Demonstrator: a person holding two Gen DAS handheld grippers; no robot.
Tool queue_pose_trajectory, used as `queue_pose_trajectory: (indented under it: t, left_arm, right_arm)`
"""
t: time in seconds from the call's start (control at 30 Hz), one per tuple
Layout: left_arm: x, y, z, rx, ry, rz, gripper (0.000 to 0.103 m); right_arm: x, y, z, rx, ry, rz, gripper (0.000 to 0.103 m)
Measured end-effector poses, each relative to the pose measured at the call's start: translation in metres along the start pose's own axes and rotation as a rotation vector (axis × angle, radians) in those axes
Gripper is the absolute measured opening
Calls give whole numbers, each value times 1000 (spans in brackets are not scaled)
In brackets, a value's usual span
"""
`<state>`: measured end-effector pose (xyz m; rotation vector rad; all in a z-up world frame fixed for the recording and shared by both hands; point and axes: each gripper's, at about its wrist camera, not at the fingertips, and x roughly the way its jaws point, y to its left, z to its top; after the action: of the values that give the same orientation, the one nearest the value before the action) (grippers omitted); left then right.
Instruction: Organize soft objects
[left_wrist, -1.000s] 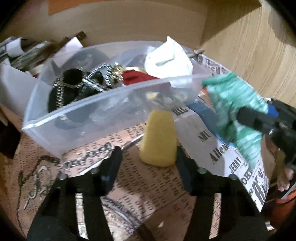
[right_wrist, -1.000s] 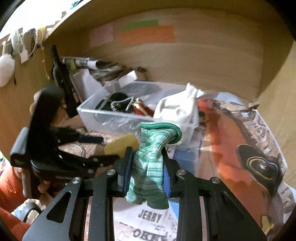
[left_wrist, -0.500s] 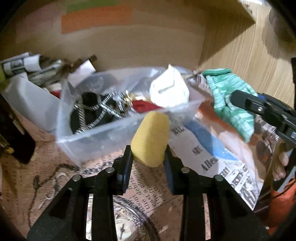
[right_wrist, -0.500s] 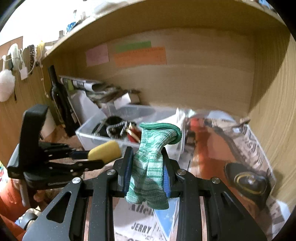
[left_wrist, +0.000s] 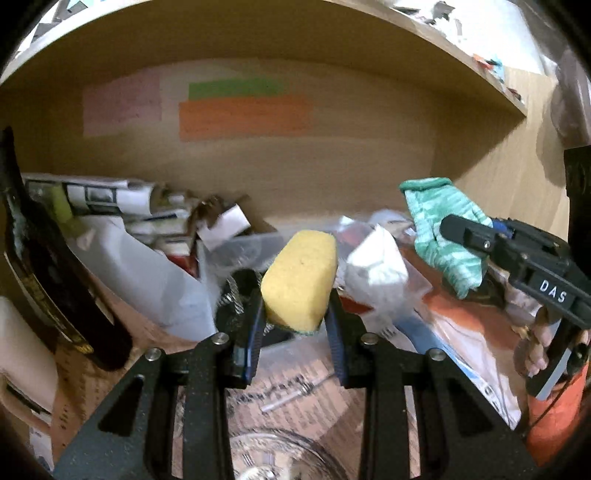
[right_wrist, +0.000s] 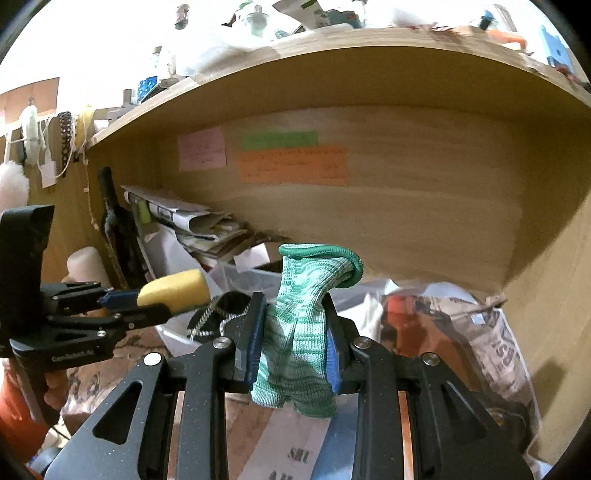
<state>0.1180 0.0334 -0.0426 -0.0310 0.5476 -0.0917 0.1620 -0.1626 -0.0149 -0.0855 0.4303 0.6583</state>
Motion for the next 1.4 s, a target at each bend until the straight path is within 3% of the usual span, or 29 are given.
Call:
queue_pose_trajectory:
  t: [0.3,0.73,0.83,1.03,1.27,1.4]
  left_arm:
    - [35,17,5,-38,63,29,32]
    - [91,21,-8,-30,172,39,32]
    - [97,22,-11,-33,182,44,40]
    - [90,19,-10,-25,160,45,61]
    - [64,22,-2,-38,99,27,62]
    - [35,20,6,-37,26,30,62]
  right_arm:
    - [46,4,4,-2,56,3,26]
    - [113,-5,-23,24,233,-4,26]
    - [118,-7,-26,21,256,-9,34]
    - [114,-6,-26,-25,238,-54,64]
    - [92,-1,-13,-33,183,-45,66]
    - [68,2,-1,-27,120,-20,66]
